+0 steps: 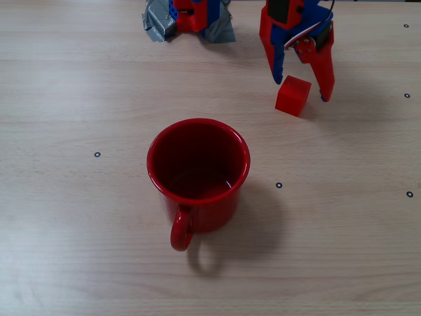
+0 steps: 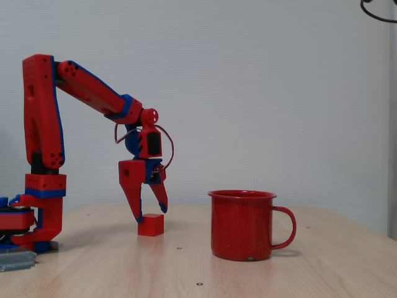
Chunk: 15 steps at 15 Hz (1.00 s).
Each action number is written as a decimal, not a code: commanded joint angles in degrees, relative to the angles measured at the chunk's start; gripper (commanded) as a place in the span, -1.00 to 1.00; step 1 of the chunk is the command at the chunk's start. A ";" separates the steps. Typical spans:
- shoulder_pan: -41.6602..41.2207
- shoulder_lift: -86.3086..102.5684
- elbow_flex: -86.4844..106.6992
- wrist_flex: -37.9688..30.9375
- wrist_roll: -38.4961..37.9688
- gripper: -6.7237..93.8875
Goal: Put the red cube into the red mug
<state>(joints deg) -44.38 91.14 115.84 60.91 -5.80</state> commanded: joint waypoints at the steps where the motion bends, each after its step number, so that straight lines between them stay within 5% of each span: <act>1: -1.05 0.70 -2.55 -0.44 -1.49 -0.24; 4: -0.79 -0.53 -2.81 -1.41 -2.11 -0.35; 9: -0.62 -1.58 -3.34 -2.81 -3.34 -0.86; 15: -0.18 0.53 -3.96 -0.97 0.97 -0.86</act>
<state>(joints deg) -44.30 87.71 115.31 59.06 -5.01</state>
